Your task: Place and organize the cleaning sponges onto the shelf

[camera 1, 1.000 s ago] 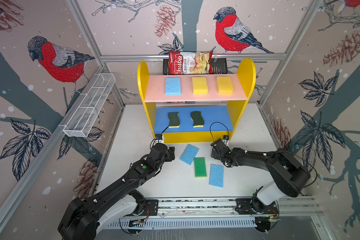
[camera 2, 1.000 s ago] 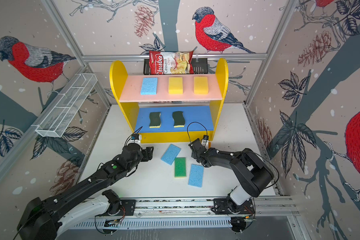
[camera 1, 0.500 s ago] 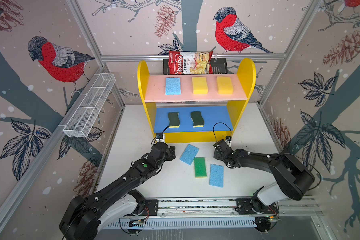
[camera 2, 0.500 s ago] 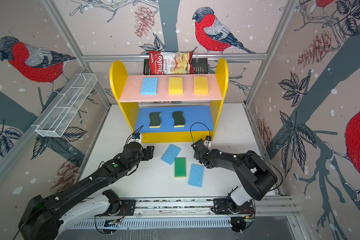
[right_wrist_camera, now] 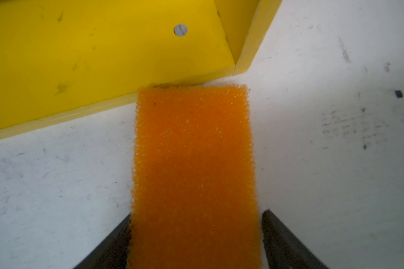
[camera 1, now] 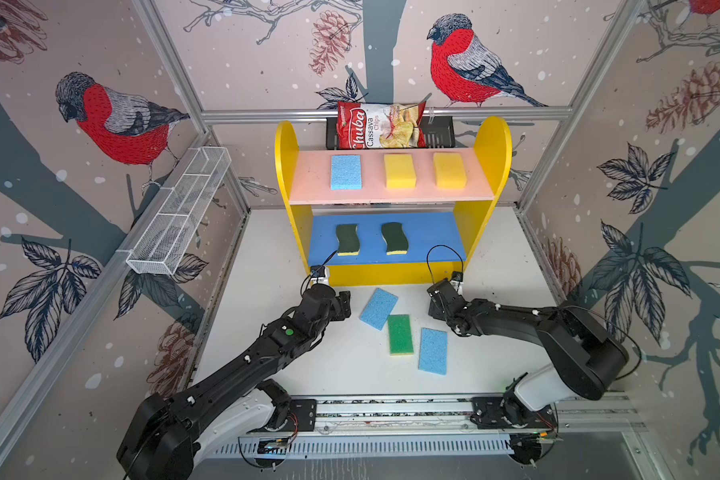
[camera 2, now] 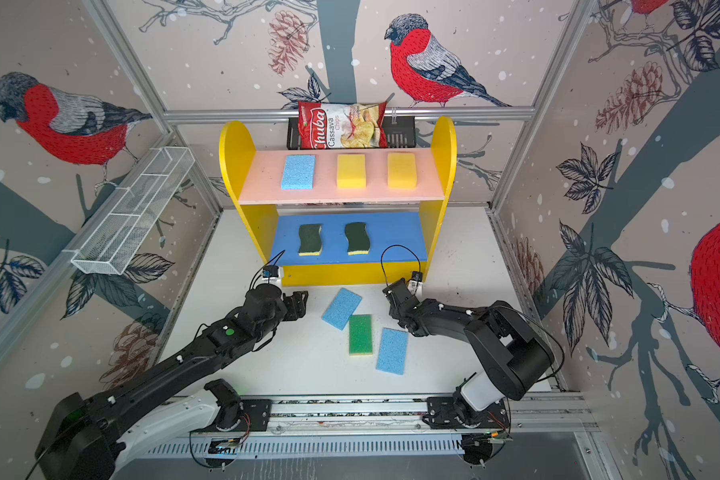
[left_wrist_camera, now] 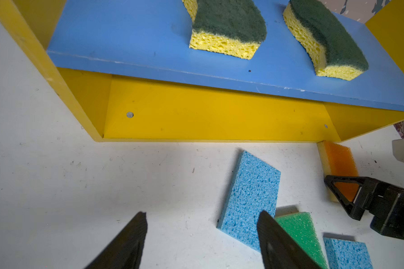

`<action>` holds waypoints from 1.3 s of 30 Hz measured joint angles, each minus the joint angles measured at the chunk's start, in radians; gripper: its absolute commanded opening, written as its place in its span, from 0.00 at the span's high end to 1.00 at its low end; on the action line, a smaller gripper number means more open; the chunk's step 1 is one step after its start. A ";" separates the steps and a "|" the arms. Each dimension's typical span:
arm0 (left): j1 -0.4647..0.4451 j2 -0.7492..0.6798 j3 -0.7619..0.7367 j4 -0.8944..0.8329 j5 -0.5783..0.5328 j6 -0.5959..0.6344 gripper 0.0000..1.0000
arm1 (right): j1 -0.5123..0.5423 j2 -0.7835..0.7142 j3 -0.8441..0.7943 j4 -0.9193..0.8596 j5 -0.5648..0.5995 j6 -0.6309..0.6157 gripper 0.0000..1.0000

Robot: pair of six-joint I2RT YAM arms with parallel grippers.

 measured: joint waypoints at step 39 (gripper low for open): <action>0.000 -0.018 -0.007 -0.003 -0.011 -0.025 0.26 | 0.011 -0.087 -0.011 -0.109 -0.096 -0.075 0.41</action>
